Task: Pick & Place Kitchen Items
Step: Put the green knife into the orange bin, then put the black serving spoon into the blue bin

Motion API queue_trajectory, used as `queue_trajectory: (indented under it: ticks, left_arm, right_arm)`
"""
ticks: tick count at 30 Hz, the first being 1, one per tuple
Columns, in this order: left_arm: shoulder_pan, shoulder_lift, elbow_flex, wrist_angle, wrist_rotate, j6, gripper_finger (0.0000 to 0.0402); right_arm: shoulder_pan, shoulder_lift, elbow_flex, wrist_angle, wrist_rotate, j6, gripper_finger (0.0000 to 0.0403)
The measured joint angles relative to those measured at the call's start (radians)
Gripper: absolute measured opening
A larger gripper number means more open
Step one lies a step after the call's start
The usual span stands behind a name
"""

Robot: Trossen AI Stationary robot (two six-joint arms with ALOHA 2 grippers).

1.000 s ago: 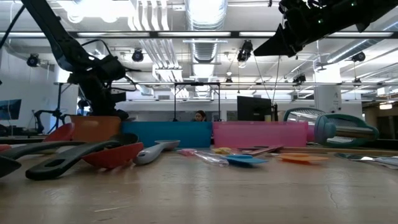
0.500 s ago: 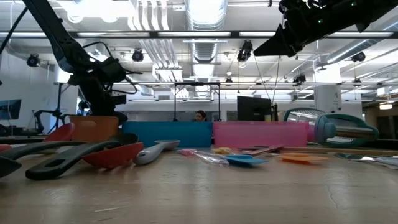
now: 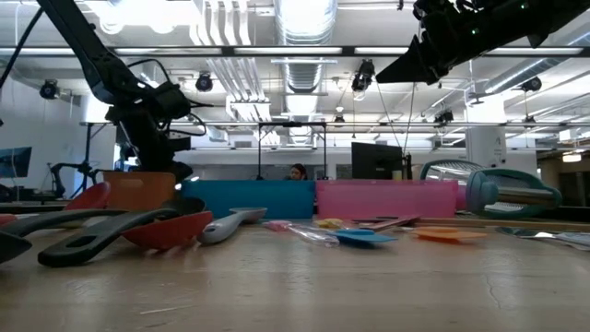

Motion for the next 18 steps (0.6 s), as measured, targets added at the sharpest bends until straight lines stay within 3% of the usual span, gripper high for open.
queue_trajectory:
  ticks: [9, 18]
  left_arm:
    - [-0.003, -0.020, 0.059, -0.157, 0.030, -0.010, 0.0132]
    - [-0.004, -0.126, 0.068, -0.213, 0.031, -0.019, 0.0128]
  right_arm:
    - [0.000, 0.000, -0.001, -0.002, 0.000, 0.000, 0.0038]
    - [0.000, 0.000, -0.001, -0.005, 0.000, 0.000, 0.0038]
